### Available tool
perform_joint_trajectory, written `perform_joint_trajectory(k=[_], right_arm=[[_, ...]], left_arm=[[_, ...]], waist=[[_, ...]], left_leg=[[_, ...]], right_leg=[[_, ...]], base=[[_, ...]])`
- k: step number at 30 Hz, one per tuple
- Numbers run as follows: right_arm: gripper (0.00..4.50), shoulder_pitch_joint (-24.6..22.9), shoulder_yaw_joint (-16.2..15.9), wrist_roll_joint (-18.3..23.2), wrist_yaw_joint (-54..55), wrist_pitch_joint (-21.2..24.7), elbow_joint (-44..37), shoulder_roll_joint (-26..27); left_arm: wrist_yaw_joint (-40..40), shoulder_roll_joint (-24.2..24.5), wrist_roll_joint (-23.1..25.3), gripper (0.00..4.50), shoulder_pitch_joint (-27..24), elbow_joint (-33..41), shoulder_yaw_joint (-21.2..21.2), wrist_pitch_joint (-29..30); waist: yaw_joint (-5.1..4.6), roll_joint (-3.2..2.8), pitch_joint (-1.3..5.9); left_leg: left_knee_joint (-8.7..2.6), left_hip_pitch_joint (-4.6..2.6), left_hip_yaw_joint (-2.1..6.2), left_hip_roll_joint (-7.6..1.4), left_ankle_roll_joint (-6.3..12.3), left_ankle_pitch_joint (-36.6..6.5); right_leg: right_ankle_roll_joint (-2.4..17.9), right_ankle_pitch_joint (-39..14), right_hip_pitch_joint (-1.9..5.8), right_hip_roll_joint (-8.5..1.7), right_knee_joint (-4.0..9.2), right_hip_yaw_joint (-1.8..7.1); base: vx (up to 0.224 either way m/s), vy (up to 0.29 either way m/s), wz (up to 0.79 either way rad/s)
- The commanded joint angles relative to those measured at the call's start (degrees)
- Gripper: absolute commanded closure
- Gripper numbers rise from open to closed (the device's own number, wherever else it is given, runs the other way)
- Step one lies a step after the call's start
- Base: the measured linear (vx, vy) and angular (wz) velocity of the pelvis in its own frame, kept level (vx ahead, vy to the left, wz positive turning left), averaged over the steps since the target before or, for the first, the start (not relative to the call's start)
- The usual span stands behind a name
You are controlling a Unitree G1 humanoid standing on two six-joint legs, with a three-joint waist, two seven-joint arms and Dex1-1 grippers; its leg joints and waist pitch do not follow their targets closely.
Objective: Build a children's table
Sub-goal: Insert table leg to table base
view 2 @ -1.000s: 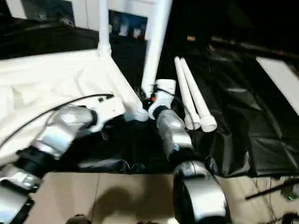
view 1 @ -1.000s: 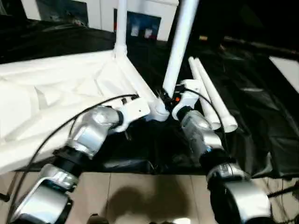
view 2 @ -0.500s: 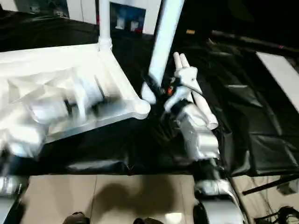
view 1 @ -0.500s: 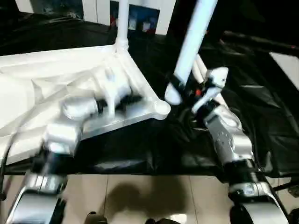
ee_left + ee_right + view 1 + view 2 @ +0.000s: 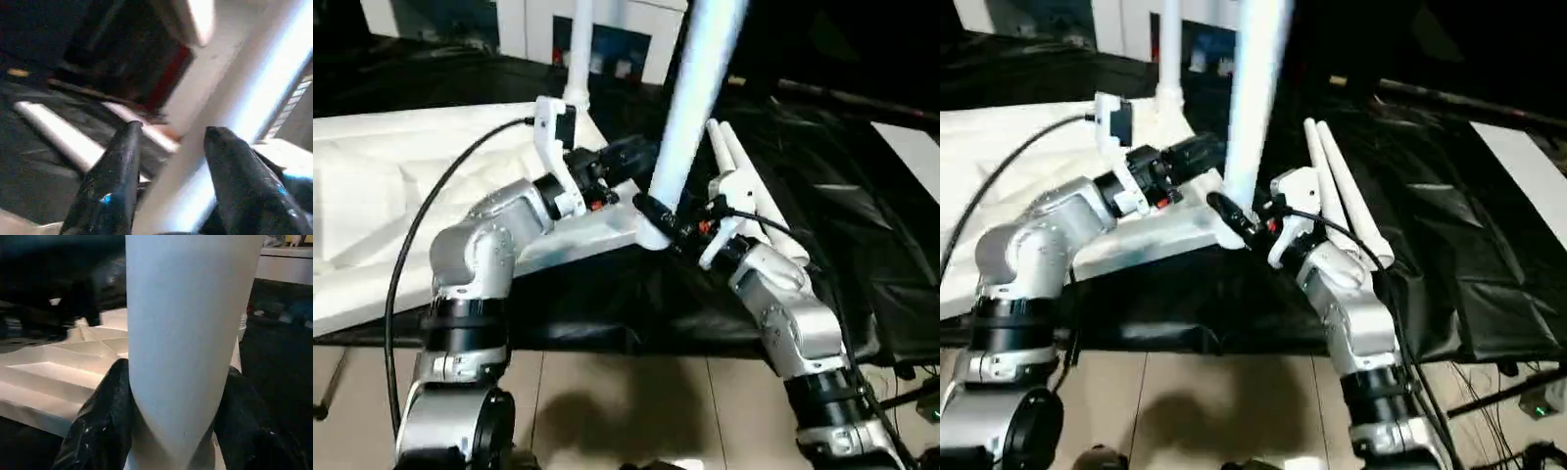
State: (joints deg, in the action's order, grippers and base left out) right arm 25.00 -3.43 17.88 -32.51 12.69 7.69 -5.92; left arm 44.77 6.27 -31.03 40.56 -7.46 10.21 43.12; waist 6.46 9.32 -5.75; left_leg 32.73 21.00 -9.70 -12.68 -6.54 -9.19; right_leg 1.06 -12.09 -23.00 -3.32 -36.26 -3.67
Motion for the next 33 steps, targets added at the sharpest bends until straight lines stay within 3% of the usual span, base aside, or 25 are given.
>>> perform_joint_trajectory(k=[1,3,6,8,9,11,12,13,14,15,16,18,19,20,21,23,25,26,27,28,29,30,31,32,33], right_arm=[[2.65,-0.01,0.59,0.66,0.54,0.94,-1.43,-0.54],[2.65,1.3,4.03,3.79,2.68,2.7,-2.0,-0.1],[2.65,1.97,4.5,3.63,2.65,3.96,-1.57,-1.29],[2.65,1.27,2.57,1.77,1.1,4.91,-1.68,-2.57],[2.65,0.11,-0.19,-0.26,-0.53,6.08,-2.28,-3.77],[2.65,-1.19,-2.44,-1.45,-1.89,5.52,-3.13,-4.12],[2.65,-1.8,-3.48,-1.86,-2.2,5.42,-3.46,-4.01],[2.65,-2.02,-3.92,-2.15,-2.11,5.31,-3.44,-3.87],[2.65,-2.36,-4.58,-2.42,-1.76,5.33,-3.44,-3.73],[2.65,-2.74,-5.09,-2.42,-0.99,6.13,-3.25,-3.47],[2.65,-2.73,-5.25,-2.39,-0.59,6.55,-2.97,-3.22],[2.65,-3.18,-6.17,-3.37,0.69,6.91,-1.82,-2.64],[2.65,-3.69,-6.87,-4.05,1.1,6.57,-1.23,-2.13],[2.65,-4.26,-7.6,-4.73,1.5,6.05,-0.86,-1.65],[2.65,-4.94,-8.34,-5.36,1.87,5.33,-0.56,-0.74],[2.65,-5.07,-8.45,-5.55,1.94,5.1,-0.46,-0.41],[2.65,-5.47,-8.4,-5.18,2.49,4.78,-0.68,0.76],[2.65,-5.59,-8.47,-5.08,2.63,4.79,-0.93,0.92],[2.65,-5.5,-8.46,-5.02,2.7,4.74,-0.84,1.06],[2.65,-5.4,-8.42,-5.0,2.69,4.58,-0.71,1.18],[2.65,-5.35,-8.41,-5.01,2.64,4.47,-0.65,1.21],[2.65,-5.13,-8.32,-5.06,2.5,4.15,-0.28,1.25],[2.65,-5.11,-8.27,-5.11,2.46,4.04,-0.24,1.25],[2.65,-5.09,-8.21,-5.15,2.4,3.92,-0.2,1.24],[2.65,-5.02,-7.8,-5.05,2.26,3.53,-0.16,1.18]], left_arm=[[1.48,-0.9,-1.3,2.05,0.31,1.98,-2.19,1.37],[2.74,0.3,-0.58,1.92,-0.83,2.47,-3.13,1.86],[3.71,1.11,-0.86,1.61,-1.27,3.03,-3.71,1.53],[4.27,1.54,-1.06,1.51,-1.25,3.7,-4.53,0.89],[3.84,1.77,-1.18,1.5,-0.81,3.92,-5.18,0.89],[3.15,2.06,0.44,1.29,-0.13,3.29,-6.34,-0.16],[2.22,2.14,1.72,1.09,0.53,2.17,-6.78,-0.78],[1.95,2.18,2.09,1.09,0.88,1.58,-6.8,-1.0],[1.61,2.21,2.5,1.06,1.41,0.78,-6.81,-1.26],[1.55,2.25,2.46,0.97,2.01,0.4,-6.69,-1.15],[1.74,2.4,2.34,0.83,2.25,0.25,-6.57,-1.12],[3.49,2.81,0.04,0.64,2.43,1.93,-6.31,0.56],[4.3,3.13,-1.53,0.62,2.3,3.24,-6.08,1.74],[4.92,3.41,-3.01,0.59,2.23,4.44,-5.76,2.95],[4.84,3.69,-4.29,0.5,2.42,5.14,-5.23,4.1],[4.6,3.73,-4.45,0.25,2.59,4.97,-5.07,4.26],[3.49,3.8,-3.73,0.2,3.28,3.64,-4.82,4.23],[3.22,3.88,-3.65,0.5,3.38,3.43,-4.8,4.56],[3.13,4.01,-3.47,0.61,3.51,3.09,-4.85,4.72],[2.84,4.18,-3.37,0.61,3.66,2.9,-4.91,5.06],[2.58,4.28,-3.4,0.55,3.75,2.94,-4.92,5.34],[2.02,4.47,-3.47,0.75,4.03,2.97,-4.99,5.83],[1.58,4.58,-3.45,0.98,4.12,3.2,-5.09,6.18],[1.1,4.66,-3.47,0.98,4.22,3.44,-5.14,6.58],[-0.26,4.54,-4.22,1.05,4.51,4.49,-4.82,8.31]], waist=[[0.19,-1.91,5.53],[0.3,-2.1,5.56],[0.39,-2.17,5.55],[0.52,-2.21,5.56],[0.55,-2.46,5.59],[0.57,-2.24,5.57],[0.87,-3.9,5.75],[0.71,-2.97,5.69],[1.06,-4.16,5.76],[1.02,-4.32,5.66],[1.55,-5.45,5.63],[1.91,-5.92,5.52],[2.02,-5.66,5.55],[2.52,-8.21,5.79],[2.54,-7.67,5.75],[2.85,-7.7,5.72],[3.46,-8.5,5.78],[3.57,-8.65,5.77],[3.77,-9.24,5.74],[3.67,-9.06,5.69],[3.85,-9.57,5.72],[3.86,-9.36,5.71],[4.2,-10.42,5.81],[4.09,-10.1,5.76],[4.52,-10.36,5.77]], left_leg=[[-2.83,-1.06,-0.27,-0.48,-0.48,-1.99],[-2.83,-1.2,-0.29,-0.56,-0.31,-2.88],[-2.9,-1.05,-0.2,-0.52,-1.24,-3.55],[-2.85,-1.08,-0.19,-0.47,-1.69,-3.57],[-2.88,-0.97,-0.08,-0.45,-1.91,-3.77],[-2.81,-0.87,-0.15,-0.43,-1.82,-4.05],[-2.81,-1.02,0.07,-0.47,-2.07,-4.48],[-2.81,-0.81,0.07,-0.46,-1.79,-5.36],[-2.83,-0.81,0.22,-0.41,-1.94,-5.73],[-2.82,-0.96,0.1,-0.39,-1.98,-7.02],[-2.89,-0.78,0.32,-0.32,-2.21,-7.9],[-2.91,-0.69,0.3,-0.28,-2.26,-9.59],[-2.87,-0.73,0.12,-0.25,-2.07,-9.78],[-2.85,-0.82,0.46,-0.35,-2.64,-10.88],[-2.78,-0.51,0.48,-0.17,-2.59,-11.51],[-2.73,-0.26,0.36,-0.01,-1.59,-10.76],[-2.71,-0.4,0.32,-0.15,-1.3,-11.45],[-2.79,-0.46,0.37,-0.23,-1.48,-11.95],[-2.89,-0.56,0.52,-0.29,-1.94,-13.35],[-3.03,-0.58,0.59,-0.34,-2.14,-14.68],[-3.04,-0.54,0.75,-0.29,-2.36,-15.29],[-3.06,-0.64,0.73,-0.31,-2.36,-16.13],[-2.98,-0.6,0.96,-0.22,-2.53,-16.51],[-3.08,-0.69,0.87,-0.33,-2.46,-17.08],[-2.95,-0.42,1.02,-0.12,-2.32,-17.29]], right_leg=[[11.43,8.81,3.82,-3.8,2.67,2.8],[10.96,8.06,3.73,-3.88,2.7,2.83],[10.09,6.57,3.86,-3.84,2.78,2.75],[9.55,6.34,3.92,-3.81,2.85,2.74],[9.5,6.4,4.06,-3.84,2.8,2.72],[9.58,6.16,4.05,-3.92,2.97,2.73],[9.84,6.9,3.96,-4.03,2.91,2.7],[10.05,6.52,4.18,-3.93,2.99,2.63],[10.31,5.98,4.19,-4.07,2.85,2.61],[10.53,4.89,3.91,-3.99,3.29,2.63],[11.01,3.43,4.08,-4.13,3.01,2.59],[11.24,0.91,4.02,-4.27,3.25,2.67],[11.09,0.08,3.96,-4.24,3.54,2.73],[11.53,-0.04,3.68,-4.39,3.32,2.65],[11.95,-0.26,3.96,-4.25,3.27,2.6],[12.05,-1.28,4.07,-4.3,3.51,2.66],[10.93,-5.24,3.57,-4.36,3.88,2.76],[10.62,-6.17,3.48,-4.35,3.94,2.74],[10.14,-7.8,3.31,-4.35,4.01,2.67],[9.7,-8.86,3.23,-4.26,4.15,2.64],[9.62,-9.33,3.24,-4.27,4.04,2.58],[9.43,-10.01,3.11,-4.27,4.26,2.61],[9.6,-10.05,3.08,-4.35,4.05,2.59],[9.56,-10.21,2.93,-4.27,4.37,2.59],[9.85,-9.76,3.16,-4.2,4.1,2.53]], base=[[0.0,0.0,0.0],[0.0,0.0,0.0],[0.0,0.0,0.0],[0.0,0.0,0.0],[0.0,0.0,0.0],[0.0,0.0,0.0],[0.0,0.0,0.0],[0.0,0.0,0.0],[0.0,0.0,0.0],[0.0,0.0,0.0],[0.0,0.0,0.0],[0.0,0.0,0.0],[0.0,0.0,0.0],[0.0,0.0,0.0],[0.0,0.0,0.0],[0.0,0.0,0.0],[0.0,0.0,0.0],[0.0,0.0,0.0],[0.0,0.0,0.0],[0.0,0.0,0.0],[0.0,0.0,0.0],[0.0,0.0,0.0],[0.0,0.0,0.0],[0.0,0.0,0.0],[0.0,0.0,0.0]])
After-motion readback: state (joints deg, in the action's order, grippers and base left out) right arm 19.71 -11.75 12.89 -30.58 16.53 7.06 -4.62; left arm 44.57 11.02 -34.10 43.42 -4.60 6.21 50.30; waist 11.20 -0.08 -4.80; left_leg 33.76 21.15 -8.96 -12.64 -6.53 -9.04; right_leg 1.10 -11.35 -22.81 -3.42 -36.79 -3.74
